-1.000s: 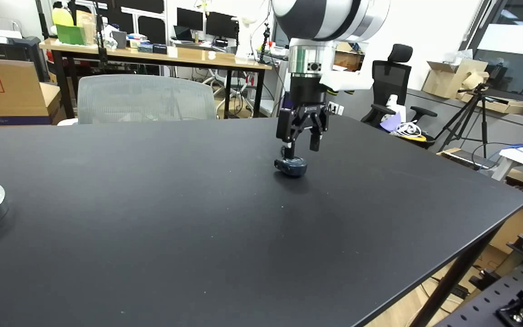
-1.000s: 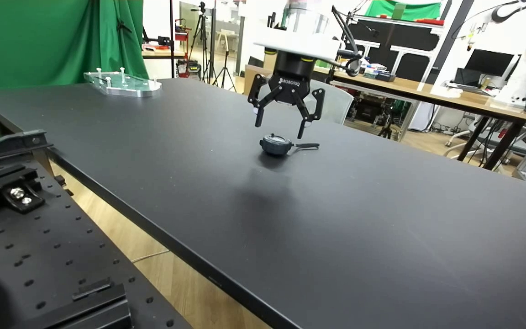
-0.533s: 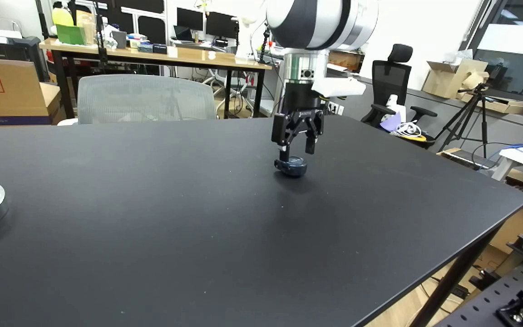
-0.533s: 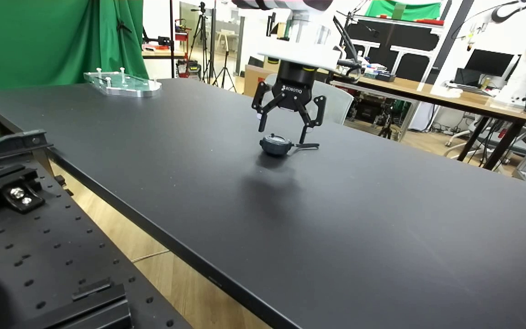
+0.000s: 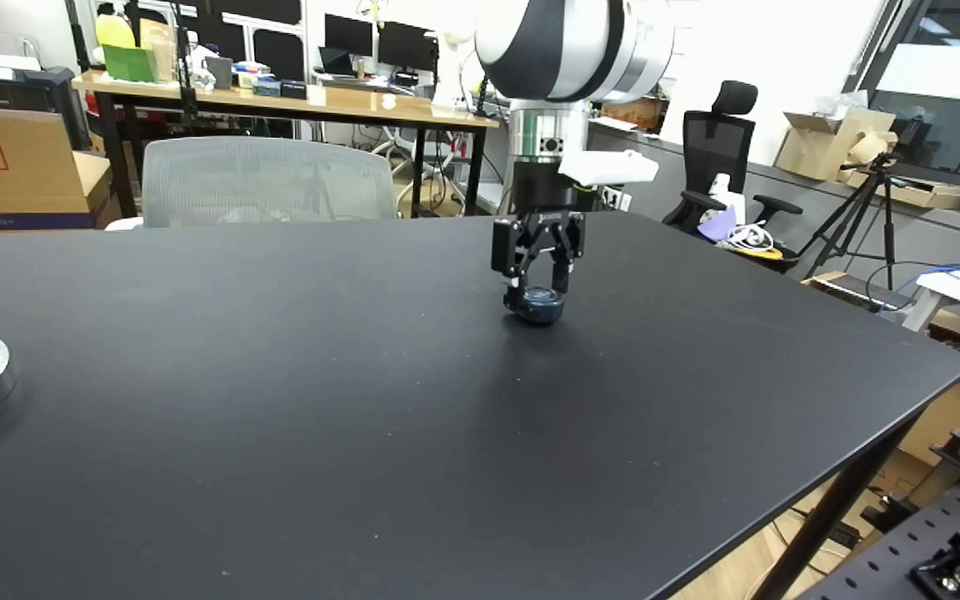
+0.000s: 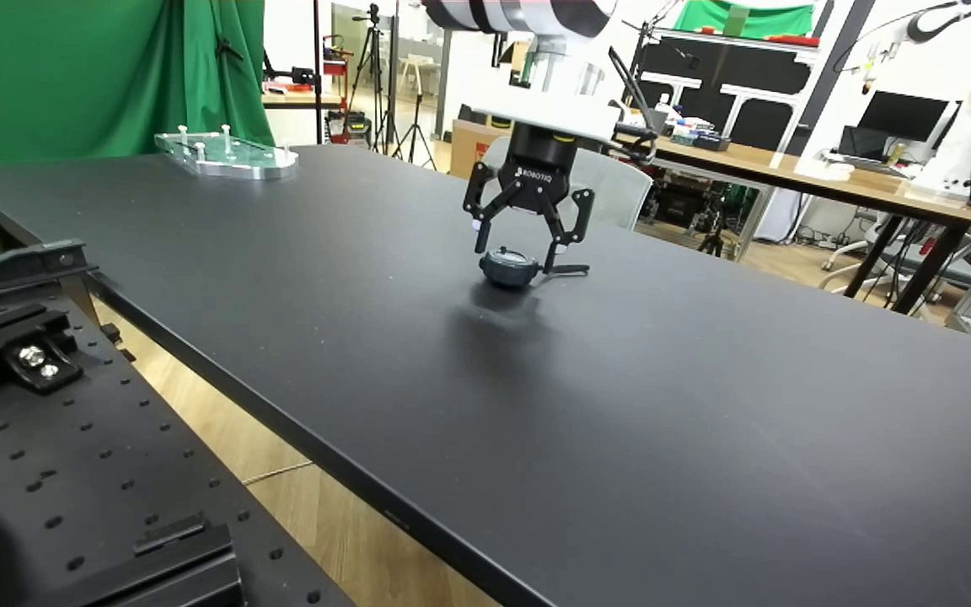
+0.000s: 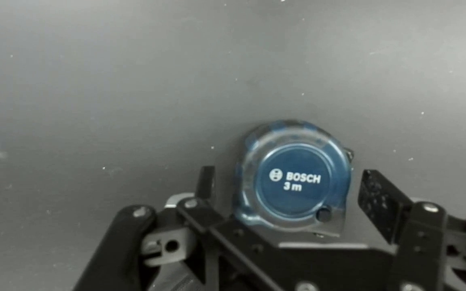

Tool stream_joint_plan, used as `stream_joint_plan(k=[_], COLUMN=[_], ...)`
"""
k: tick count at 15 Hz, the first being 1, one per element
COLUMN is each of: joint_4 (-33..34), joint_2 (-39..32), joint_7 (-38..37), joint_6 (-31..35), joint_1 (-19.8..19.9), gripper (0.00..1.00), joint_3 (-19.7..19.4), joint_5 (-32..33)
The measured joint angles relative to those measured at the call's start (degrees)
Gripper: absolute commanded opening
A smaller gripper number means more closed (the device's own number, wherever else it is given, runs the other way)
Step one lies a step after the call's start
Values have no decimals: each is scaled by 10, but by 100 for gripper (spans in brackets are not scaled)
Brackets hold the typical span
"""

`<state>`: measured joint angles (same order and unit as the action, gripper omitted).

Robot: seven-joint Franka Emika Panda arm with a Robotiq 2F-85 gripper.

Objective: Move the black measuring tape to the left

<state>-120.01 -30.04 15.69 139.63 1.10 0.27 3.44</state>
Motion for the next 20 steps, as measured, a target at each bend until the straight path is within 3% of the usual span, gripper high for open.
stream_joint_plan(k=[2, 3, 11, 20], joint_4=[0, 0, 1, 1], joint_2=[-1, -1, 7, 49], joint_7=[-3, -5, -13, -15], joint_6=[-1, -1, -1, -31], joint_1=[-4, -6, -15, -63], gripper=[45, 42, 42, 42], joint_3=[0, 0, 4, 40], joint_5=[0, 0, 2, 12])
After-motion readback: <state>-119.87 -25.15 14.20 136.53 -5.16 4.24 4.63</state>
